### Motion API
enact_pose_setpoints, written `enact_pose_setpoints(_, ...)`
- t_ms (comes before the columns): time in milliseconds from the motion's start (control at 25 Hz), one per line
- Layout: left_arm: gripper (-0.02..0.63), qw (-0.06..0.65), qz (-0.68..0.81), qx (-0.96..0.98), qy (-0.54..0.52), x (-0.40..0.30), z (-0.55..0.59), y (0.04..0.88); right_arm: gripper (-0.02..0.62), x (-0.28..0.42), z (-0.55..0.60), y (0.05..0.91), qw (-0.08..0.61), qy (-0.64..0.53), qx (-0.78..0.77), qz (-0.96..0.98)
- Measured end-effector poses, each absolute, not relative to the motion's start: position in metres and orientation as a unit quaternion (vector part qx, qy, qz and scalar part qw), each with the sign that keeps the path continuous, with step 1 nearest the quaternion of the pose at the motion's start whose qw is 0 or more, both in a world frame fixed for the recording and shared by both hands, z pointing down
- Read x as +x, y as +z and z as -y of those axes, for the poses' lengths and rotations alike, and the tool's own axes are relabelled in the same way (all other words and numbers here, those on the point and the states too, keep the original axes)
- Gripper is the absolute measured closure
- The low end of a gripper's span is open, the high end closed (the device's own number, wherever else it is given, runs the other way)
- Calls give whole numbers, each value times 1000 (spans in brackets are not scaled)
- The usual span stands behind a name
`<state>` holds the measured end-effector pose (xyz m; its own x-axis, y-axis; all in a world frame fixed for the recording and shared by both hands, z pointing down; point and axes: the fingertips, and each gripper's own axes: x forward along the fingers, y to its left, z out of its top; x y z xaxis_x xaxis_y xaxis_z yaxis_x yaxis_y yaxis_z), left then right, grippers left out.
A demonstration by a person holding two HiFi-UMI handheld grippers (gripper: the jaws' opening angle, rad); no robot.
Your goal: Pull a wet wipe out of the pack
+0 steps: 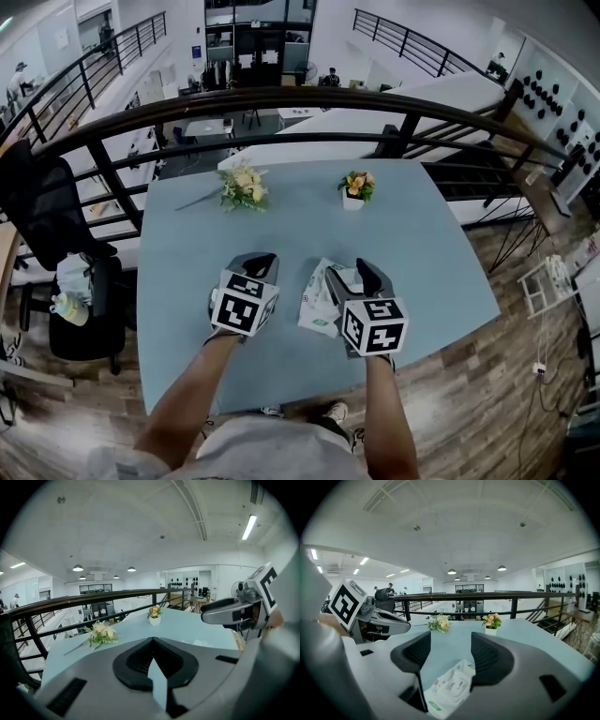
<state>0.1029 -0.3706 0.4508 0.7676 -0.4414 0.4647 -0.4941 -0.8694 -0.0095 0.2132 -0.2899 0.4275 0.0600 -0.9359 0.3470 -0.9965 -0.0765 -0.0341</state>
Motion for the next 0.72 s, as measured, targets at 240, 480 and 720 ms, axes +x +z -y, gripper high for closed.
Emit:
enact_pose_setpoints(240, 609, 51, 263, 934, 235, 112, 370, 455, 342, 224, 291, 435, 102, 141, 710, 682)
enact_pose_setpoints(480, 609, 53, 295, 925, 233, 121, 371, 454, 343, 239, 296, 439, 104, 141, 687, 706)
enact_pose_setpoints(720, 609, 59, 339, 910, 232, 127, 372, 449, 343, 254, 308, 437, 109, 136, 654, 736)
